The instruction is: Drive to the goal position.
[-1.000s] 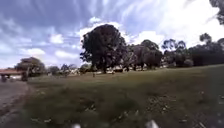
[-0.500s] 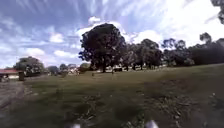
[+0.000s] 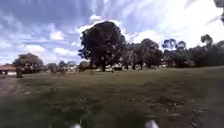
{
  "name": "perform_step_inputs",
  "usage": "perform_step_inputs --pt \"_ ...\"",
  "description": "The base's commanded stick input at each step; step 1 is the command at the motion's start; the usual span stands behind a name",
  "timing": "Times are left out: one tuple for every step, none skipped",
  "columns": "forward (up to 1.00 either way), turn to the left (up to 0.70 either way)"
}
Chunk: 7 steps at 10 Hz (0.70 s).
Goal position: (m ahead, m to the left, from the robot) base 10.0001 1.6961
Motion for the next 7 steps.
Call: perform_step_inputs --pt "0.7 0.0" --pt "0.7 0.0" --pt "0.7 0.0" --pt "0.7 0.0" --pt "0.7 0.0" --pt "0.7 0.0" --pt "0.7 0.0"
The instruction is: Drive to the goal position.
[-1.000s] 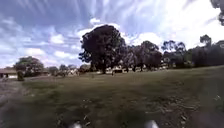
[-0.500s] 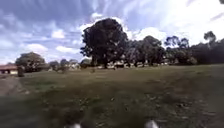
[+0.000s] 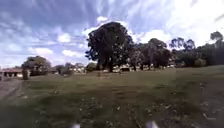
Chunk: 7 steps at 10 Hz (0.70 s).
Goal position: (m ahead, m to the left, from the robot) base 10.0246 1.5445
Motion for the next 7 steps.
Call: perform_step_inputs --pt "0.7 0.0" --pt "0.7 0.0" --pt "0.7 0.0" --pt "0.7 0.0" --pt "0.7 0.0" --pt "0.7 0.0" --pt "0.7 0.0"
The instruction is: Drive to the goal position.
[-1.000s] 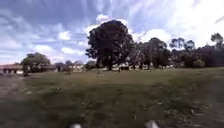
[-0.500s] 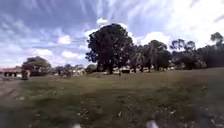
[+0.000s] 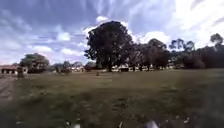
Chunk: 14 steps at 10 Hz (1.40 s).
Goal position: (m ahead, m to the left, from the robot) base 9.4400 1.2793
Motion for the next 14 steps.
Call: perform_step_inputs --pt "0.7 0.0" --pt "0.7 0.0" --pt "0.7 0.0" --pt "0.7 0.0" --pt "0.7 0.0" --pt "0.7 0.0" --pt "0.7 0.0" --pt "0.7 0.0" --pt "0.7 0.0" --pt "0.7 0.0" --pt "0.7 0.0" --pt "0.7 0.0" --pt "0.7 0.0" --pt "0.7 0.0"
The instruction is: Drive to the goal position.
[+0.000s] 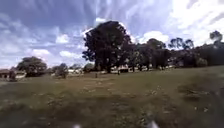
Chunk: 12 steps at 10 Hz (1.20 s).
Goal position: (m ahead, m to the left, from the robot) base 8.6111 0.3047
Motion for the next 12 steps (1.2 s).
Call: perform_step_inputs --pt "0.7 0.0" --pt "0.7 0.0" --pt "0.7 0.0" --pt "0.7 0.0" --pt "0.7 0.0" --pt "0.7 0.0" --pt "0.7 0.0" --pt "0.7 0.0" --pt "0.7 0.0" --pt "0.7 0.1" --pt "0.7 0.35" --pt "0.7 0.35"
